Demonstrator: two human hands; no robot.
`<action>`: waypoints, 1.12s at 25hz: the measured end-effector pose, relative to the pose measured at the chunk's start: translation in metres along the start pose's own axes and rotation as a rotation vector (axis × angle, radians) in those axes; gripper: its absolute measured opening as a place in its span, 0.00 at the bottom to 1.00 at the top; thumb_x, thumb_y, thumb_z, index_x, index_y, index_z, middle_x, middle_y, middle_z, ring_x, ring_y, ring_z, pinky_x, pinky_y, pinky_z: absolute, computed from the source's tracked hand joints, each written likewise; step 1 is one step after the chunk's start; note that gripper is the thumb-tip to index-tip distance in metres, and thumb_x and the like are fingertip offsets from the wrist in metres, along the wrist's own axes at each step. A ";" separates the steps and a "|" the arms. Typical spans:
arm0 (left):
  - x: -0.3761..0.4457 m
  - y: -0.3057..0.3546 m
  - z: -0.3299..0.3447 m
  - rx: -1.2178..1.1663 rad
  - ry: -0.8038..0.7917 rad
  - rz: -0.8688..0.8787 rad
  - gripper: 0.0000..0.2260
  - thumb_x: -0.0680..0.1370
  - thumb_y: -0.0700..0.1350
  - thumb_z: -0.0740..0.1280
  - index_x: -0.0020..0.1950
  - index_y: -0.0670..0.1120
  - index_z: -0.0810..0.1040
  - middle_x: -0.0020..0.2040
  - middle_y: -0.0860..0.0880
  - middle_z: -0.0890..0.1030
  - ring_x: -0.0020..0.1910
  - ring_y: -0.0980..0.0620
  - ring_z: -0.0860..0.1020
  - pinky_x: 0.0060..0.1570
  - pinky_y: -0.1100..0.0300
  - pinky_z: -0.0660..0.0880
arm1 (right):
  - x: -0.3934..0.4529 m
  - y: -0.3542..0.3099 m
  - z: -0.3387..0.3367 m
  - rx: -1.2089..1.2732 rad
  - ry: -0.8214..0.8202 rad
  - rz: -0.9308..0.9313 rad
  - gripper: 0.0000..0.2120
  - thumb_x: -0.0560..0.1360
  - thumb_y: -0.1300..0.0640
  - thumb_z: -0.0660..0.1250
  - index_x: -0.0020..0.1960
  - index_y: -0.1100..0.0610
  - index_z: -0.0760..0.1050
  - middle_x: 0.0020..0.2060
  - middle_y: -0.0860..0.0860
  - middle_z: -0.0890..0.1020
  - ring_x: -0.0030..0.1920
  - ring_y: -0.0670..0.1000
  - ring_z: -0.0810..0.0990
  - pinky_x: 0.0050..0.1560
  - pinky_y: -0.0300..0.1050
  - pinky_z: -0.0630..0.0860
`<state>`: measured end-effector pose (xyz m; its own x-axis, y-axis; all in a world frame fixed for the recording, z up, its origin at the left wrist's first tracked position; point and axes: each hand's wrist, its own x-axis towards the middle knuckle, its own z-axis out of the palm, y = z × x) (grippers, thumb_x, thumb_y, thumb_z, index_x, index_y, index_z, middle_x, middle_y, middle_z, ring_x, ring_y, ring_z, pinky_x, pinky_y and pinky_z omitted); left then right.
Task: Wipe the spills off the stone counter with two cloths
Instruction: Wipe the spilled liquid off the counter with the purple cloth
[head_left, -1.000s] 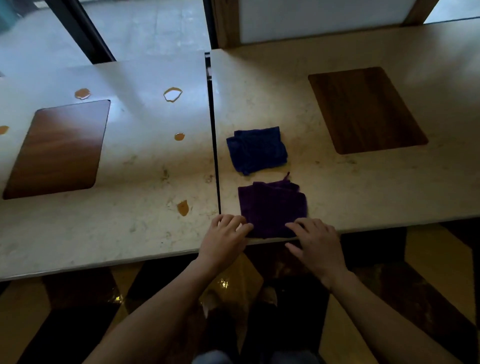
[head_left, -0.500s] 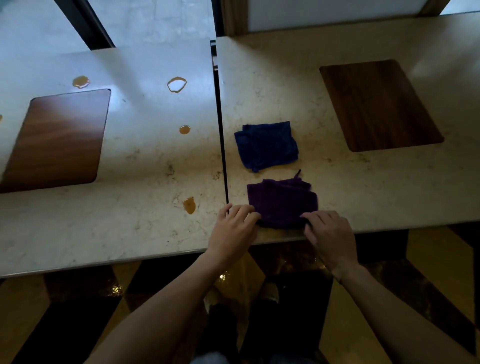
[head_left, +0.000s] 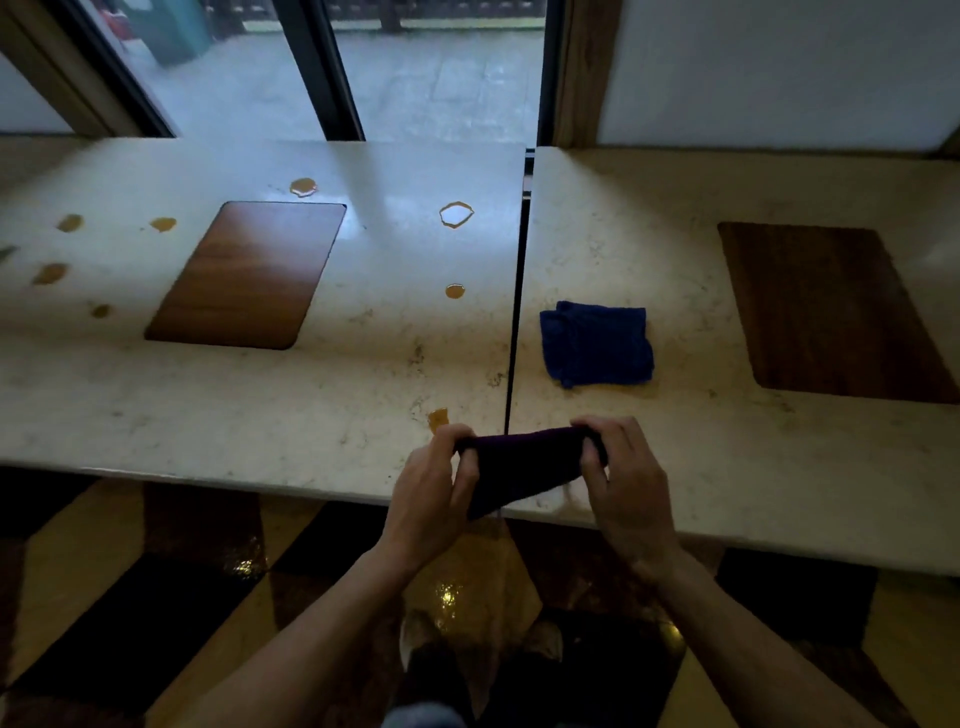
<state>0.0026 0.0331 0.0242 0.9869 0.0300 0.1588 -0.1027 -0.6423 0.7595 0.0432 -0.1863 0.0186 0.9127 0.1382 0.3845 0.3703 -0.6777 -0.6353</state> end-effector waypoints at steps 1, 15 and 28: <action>-0.007 -0.004 -0.008 -0.016 0.022 -0.010 0.08 0.81 0.55 0.52 0.57 0.55 0.66 0.46 0.50 0.78 0.43 0.51 0.79 0.38 0.59 0.77 | -0.001 -0.008 0.006 0.012 -0.017 -0.018 0.14 0.80 0.58 0.56 0.60 0.61 0.75 0.52 0.55 0.77 0.47 0.38 0.69 0.48 0.21 0.69; -0.044 -0.099 -0.083 -0.061 -0.046 -0.075 0.10 0.81 0.58 0.51 0.59 0.56 0.64 0.44 0.52 0.76 0.38 0.52 0.77 0.35 0.47 0.77 | -0.039 -0.106 0.088 0.071 -0.091 0.142 0.11 0.79 0.63 0.60 0.60 0.58 0.75 0.52 0.50 0.75 0.51 0.36 0.72 0.52 0.24 0.69; 0.065 -0.130 -0.047 0.011 -0.182 -0.285 0.10 0.84 0.48 0.56 0.61 0.46 0.72 0.46 0.49 0.80 0.43 0.50 0.79 0.42 0.47 0.79 | 0.041 -0.044 0.139 -0.075 -0.200 0.325 0.11 0.82 0.60 0.59 0.62 0.56 0.75 0.53 0.50 0.76 0.45 0.42 0.73 0.41 0.29 0.69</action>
<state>0.0737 0.1551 -0.0346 0.9820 0.0727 -0.1746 0.1805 -0.6359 0.7503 0.0882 -0.0504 -0.0314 0.9988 0.0409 0.0280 0.0492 -0.7591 -0.6491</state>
